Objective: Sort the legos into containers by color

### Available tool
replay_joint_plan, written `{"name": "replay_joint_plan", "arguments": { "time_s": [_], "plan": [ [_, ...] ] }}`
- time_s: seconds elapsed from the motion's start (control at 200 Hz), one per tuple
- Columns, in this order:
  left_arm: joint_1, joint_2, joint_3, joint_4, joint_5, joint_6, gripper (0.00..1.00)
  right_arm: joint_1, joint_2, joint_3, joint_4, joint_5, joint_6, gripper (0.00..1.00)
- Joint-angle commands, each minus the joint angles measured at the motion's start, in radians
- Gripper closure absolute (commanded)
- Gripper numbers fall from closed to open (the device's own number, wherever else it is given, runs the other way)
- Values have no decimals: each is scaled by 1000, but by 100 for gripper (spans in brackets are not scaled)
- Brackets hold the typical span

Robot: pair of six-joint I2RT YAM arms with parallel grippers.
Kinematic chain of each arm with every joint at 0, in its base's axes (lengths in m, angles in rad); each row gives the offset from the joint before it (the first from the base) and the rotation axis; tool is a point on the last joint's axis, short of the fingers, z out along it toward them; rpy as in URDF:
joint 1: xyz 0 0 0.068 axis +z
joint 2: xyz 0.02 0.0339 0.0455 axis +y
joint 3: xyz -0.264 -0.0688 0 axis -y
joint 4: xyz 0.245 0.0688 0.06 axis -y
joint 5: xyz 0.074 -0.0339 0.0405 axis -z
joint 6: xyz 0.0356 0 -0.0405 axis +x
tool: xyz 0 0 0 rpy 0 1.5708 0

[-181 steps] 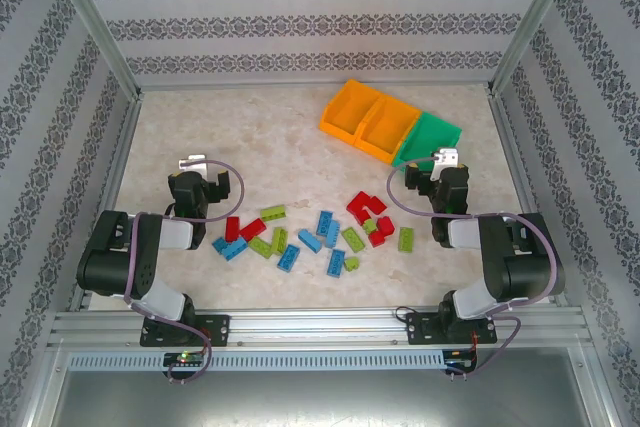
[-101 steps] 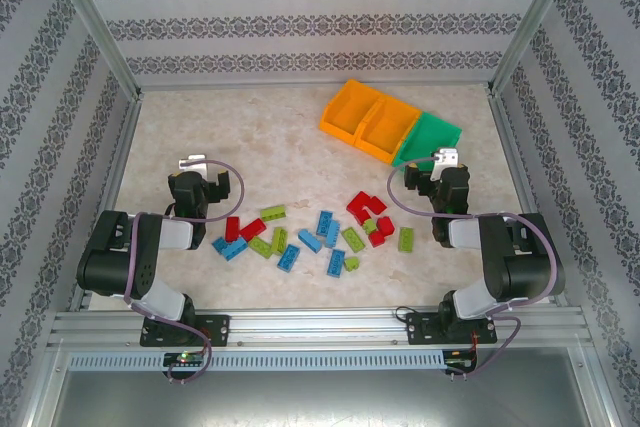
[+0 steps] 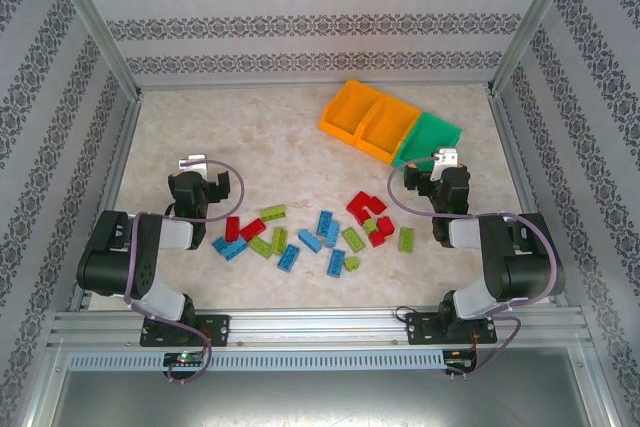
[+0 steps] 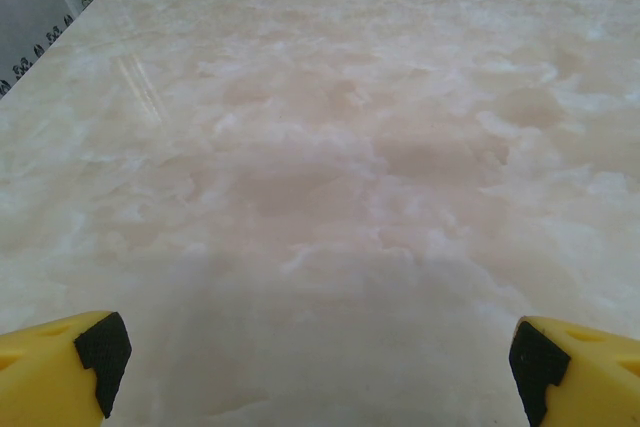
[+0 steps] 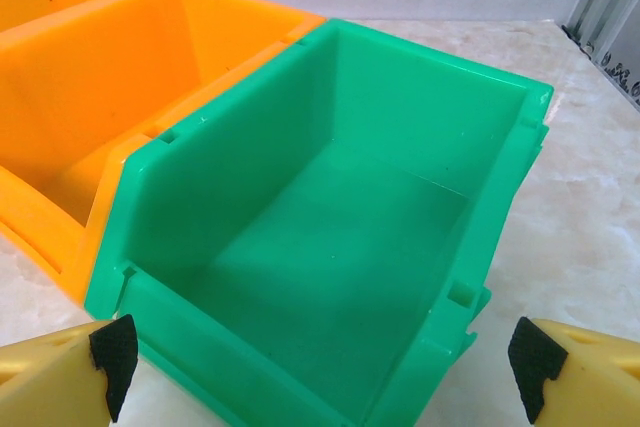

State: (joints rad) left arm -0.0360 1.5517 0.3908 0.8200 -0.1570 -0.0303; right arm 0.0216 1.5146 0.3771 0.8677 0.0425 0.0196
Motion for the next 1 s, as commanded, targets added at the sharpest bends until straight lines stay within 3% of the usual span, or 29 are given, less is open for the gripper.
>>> {"name": "replay_joint_plan", "arguments": {
  "time_s": [0.0, 0.115, 0.17, 0.245, 0.315, 0.45, 0.565, 0.729, 0.994],
  "plan": [
    [9, 8, 6, 42, 10, -5, 1, -9, -8, 14, 10, -18, 9, 2],
    [7, -13, 16, 28, -2, -3, 1, -7, -25, 22, -5, 27, 23, 2],
    [6, -89, 89, -175, -16, -11, 1, -5, -83, 53, -92, 79, 42, 3],
    [7, -163, 278, -612, -88, -125, 1, -12, -185, 175, -461, 123, 123, 3],
    [5, -210, 358, -784, -5, -153, 0, -18, -217, 255, -665, 103, 173, 5],
    [-3, -324, 353, -836, 132, -262, 0, -27, -173, 407, -932, 72, 234, 8],
    [-14, -361, 362, -917, 157, -303, 0, -38, -76, 550, -1113, 26, 255, 9],
    [-30, -382, 349, -973, 226, -307, 0, -47, 35, 654, -1212, 50, 311, 14],
    [-31, -416, 304, -990, 224, -322, 0, -65, 142, 728, -1289, 65, 338, 23]
  ]
}}
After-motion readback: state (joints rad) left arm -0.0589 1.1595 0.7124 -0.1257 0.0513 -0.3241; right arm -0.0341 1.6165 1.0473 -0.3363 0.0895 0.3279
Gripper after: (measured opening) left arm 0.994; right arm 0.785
